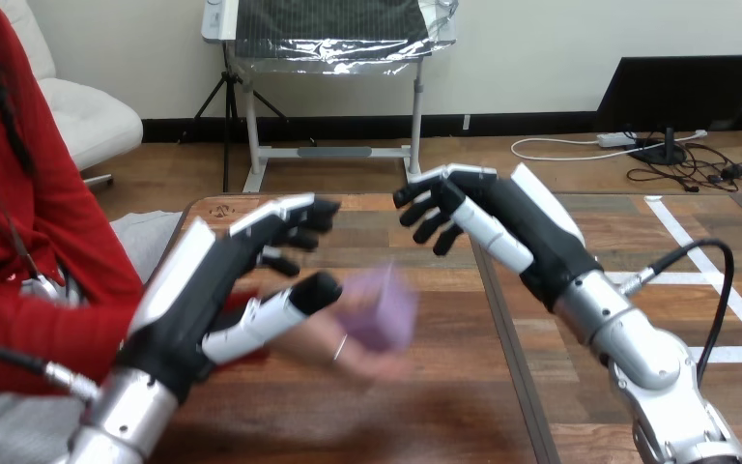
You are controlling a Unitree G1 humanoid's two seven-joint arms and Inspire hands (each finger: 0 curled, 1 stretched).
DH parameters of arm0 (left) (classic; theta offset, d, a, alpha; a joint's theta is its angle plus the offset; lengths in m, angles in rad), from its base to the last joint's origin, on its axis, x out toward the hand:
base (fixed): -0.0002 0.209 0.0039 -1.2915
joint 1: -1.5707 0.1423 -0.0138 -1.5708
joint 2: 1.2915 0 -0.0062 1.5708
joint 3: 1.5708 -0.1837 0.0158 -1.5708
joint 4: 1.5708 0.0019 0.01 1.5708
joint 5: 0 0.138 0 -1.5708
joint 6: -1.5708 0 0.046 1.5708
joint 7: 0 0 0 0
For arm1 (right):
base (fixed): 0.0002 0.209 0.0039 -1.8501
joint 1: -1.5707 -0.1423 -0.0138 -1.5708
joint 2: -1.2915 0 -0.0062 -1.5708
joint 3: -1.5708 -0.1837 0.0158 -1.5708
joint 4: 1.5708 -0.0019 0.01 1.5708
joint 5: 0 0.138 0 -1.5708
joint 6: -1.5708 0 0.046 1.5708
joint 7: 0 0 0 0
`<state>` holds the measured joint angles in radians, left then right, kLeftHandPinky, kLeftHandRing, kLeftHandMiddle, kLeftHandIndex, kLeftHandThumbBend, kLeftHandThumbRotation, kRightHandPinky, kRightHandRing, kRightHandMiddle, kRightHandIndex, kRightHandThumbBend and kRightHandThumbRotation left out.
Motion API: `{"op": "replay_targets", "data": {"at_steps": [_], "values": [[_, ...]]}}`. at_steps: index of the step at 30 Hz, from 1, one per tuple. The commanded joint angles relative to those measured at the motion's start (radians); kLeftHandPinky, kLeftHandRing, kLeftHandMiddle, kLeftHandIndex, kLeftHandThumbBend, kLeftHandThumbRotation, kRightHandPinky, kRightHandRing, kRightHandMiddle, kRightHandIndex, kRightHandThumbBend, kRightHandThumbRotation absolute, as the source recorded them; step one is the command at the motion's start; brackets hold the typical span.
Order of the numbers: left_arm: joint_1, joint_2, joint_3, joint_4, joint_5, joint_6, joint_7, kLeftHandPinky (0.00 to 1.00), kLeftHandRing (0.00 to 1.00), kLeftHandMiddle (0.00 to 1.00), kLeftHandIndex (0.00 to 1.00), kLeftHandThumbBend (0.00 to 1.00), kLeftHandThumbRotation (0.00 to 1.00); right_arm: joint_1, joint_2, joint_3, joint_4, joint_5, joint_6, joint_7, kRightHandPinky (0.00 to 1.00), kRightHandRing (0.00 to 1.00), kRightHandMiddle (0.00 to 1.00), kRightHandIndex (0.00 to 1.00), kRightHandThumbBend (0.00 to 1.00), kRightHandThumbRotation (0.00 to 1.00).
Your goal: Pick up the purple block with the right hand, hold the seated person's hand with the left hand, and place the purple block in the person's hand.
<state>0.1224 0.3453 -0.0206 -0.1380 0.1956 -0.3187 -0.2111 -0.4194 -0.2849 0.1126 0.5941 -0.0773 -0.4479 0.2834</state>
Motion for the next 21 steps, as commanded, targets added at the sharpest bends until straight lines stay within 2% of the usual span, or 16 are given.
{"op": "replay_targets", "data": {"at_steps": [1,12,21], "values": [[-0.018,-0.016,0.008,0.011,-0.028,-0.042,0.016,0.66,0.75,0.77,0.79,1.00,1.00,-0.020,-0.013,-0.029,-0.057,0.012,-0.028,0.002,0.44,0.55,0.61,0.64,0.78,0.98],[0.020,-0.033,0.009,0.044,-0.035,-0.097,0.028,0.65,0.75,0.77,0.78,1.00,1.00,0.014,-0.004,-0.041,-0.083,0.043,-0.004,0.019,0.45,0.55,0.62,0.65,0.78,0.98],[0.049,-0.049,0.005,0.048,-0.020,-0.120,0.053,0.65,0.74,0.76,0.77,1.00,1.00,0.044,0.000,-0.041,-0.111,0.050,0.017,0.021,0.46,0.57,0.63,0.66,0.81,1.00]]}}
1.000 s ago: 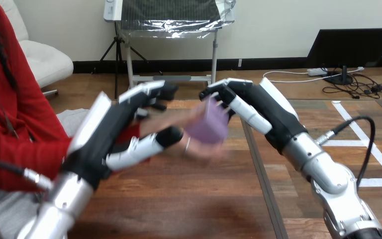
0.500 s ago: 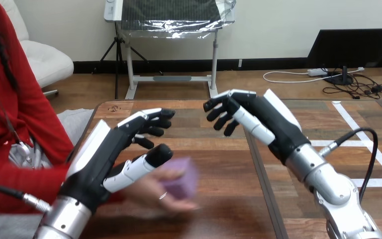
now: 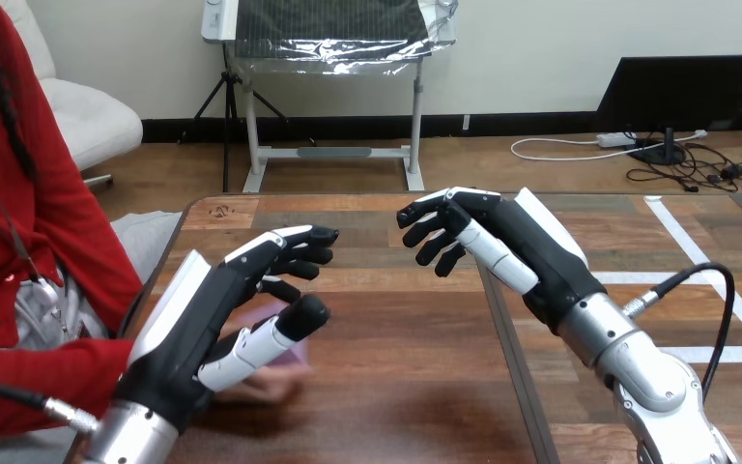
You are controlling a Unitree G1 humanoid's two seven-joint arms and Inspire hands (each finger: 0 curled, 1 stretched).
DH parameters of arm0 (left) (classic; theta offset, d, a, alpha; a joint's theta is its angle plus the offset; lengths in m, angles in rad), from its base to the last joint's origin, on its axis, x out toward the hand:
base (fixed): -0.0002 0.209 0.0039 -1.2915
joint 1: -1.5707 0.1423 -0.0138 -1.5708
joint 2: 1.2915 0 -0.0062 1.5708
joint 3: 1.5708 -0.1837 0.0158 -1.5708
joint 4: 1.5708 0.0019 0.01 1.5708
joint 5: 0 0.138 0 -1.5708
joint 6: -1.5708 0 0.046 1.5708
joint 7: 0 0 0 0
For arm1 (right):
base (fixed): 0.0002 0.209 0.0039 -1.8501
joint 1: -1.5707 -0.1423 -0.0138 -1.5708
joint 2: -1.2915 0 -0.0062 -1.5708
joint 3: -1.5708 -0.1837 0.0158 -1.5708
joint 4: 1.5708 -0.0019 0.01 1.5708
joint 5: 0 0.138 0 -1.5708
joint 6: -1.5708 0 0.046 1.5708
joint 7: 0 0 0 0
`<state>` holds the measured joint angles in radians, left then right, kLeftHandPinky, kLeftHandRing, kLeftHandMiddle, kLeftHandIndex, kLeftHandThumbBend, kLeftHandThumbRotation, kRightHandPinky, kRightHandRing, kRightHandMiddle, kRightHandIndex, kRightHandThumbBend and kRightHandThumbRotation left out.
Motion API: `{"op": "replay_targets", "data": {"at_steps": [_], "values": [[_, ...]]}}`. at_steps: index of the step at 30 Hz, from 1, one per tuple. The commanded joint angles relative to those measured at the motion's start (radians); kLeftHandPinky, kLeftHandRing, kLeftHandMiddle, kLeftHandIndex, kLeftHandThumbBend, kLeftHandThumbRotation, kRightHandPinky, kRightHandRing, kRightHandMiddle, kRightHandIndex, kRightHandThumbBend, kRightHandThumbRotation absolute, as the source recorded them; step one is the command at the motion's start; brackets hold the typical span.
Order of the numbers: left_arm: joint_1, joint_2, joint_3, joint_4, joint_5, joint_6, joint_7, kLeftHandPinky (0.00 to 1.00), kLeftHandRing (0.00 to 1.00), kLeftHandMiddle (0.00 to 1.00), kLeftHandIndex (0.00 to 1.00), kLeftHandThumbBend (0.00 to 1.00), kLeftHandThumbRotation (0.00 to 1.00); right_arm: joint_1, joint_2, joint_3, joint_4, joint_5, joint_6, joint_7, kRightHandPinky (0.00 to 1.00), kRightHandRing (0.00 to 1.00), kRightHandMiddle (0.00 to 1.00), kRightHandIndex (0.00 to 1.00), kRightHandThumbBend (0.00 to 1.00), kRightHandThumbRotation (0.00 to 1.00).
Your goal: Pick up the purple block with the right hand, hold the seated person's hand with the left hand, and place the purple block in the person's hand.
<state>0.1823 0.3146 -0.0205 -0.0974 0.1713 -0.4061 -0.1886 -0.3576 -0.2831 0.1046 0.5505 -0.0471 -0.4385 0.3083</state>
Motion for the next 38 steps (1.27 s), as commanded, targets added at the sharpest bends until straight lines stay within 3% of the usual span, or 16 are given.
{"op": "replay_targets", "data": {"at_steps": [1,7,16,28,38], "values": [[-0.008,-0.020,0.005,0.007,0.005,-0.033,0.033,0.65,0.74,0.76,0.77,1.00,1.00,-0.015,-0.002,-0.033,-0.070,0.020,0.009,-0.004,0.46,0.57,0.63,0.66,0.81,1.00],[0.018,-0.040,0.004,0.002,0.021,-0.060,0.067,0.66,0.74,0.75,0.76,1.00,1.00,0.010,-0.006,-0.025,-0.078,0.005,-0.019,-0.007,0.49,0.59,0.66,0.68,0.78,1.00],[0.062,-0.091,0.003,0.005,-0.008,-0.134,0.121,0.65,0.73,0.75,0.74,0.97,1.00,0.080,0.018,-0.025,-0.116,0.037,-0.039,0.005,0.59,0.70,0.75,0.76,0.76,1.00],[0.145,-0.140,-0.014,-0.033,-0.064,-0.191,0.124,0.65,0.76,0.76,0.74,0.84,1.00,0.197,0.088,-0.032,-0.175,0.129,-0.073,0.006,0.68,0.80,0.82,0.83,0.77,1.00],[0.215,-0.185,-0.044,-0.048,-0.158,-0.247,0.104,0.66,0.76,0.75,0.72,0.70,1.00,0.310,0.155,-0.038,-0.252,0.283,-0.027,0.060,0.73,0.82,0.85,0.86,0.78,1.00]]}}
